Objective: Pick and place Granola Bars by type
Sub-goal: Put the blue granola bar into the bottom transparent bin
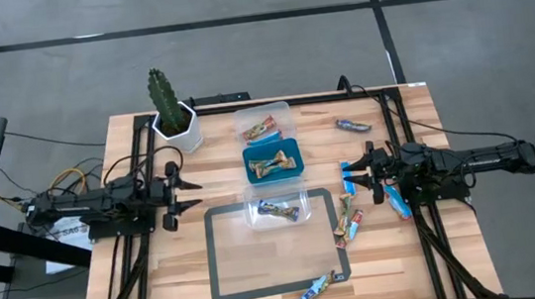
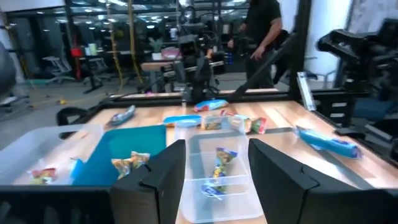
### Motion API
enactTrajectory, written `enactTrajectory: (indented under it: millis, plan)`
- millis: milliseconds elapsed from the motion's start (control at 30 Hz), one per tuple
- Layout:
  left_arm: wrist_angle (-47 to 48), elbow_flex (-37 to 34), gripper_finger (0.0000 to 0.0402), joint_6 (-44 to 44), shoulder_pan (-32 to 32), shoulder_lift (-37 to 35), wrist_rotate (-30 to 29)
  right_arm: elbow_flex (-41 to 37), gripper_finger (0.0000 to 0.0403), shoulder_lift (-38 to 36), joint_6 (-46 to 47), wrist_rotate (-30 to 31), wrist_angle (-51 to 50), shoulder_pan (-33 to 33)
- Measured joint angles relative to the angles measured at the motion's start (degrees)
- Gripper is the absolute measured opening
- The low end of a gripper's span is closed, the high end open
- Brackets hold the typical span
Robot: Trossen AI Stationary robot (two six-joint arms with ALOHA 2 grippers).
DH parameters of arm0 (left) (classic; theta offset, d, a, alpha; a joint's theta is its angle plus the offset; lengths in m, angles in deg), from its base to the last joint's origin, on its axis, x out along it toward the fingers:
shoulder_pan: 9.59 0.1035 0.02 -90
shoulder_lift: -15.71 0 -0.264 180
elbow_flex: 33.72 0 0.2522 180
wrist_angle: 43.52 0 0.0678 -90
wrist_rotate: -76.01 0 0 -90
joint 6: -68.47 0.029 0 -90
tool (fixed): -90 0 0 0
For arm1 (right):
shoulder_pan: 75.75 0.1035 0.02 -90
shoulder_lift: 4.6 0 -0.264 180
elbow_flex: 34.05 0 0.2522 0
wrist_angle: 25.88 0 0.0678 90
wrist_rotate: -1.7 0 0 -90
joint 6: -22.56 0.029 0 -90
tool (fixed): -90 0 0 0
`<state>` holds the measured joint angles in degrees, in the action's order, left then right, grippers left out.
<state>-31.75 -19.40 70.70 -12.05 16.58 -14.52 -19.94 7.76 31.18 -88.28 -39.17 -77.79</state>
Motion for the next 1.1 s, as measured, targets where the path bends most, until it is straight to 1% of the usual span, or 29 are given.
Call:
enactTrajectory:
  millis: [233,1100]
  plan:
    - [0.1,-0.02,0.0168,-4.3,-0.07,0.36,0.12,-0.01,0.0134,0.0,0.0,-0.01,0.0,0.01]
    - [0.12,-0.15,0.0168,-4.53,-0.07,0.42,0.1,-0.01,0.0133,0.01,0.43,0.01,0.26,-0.01]
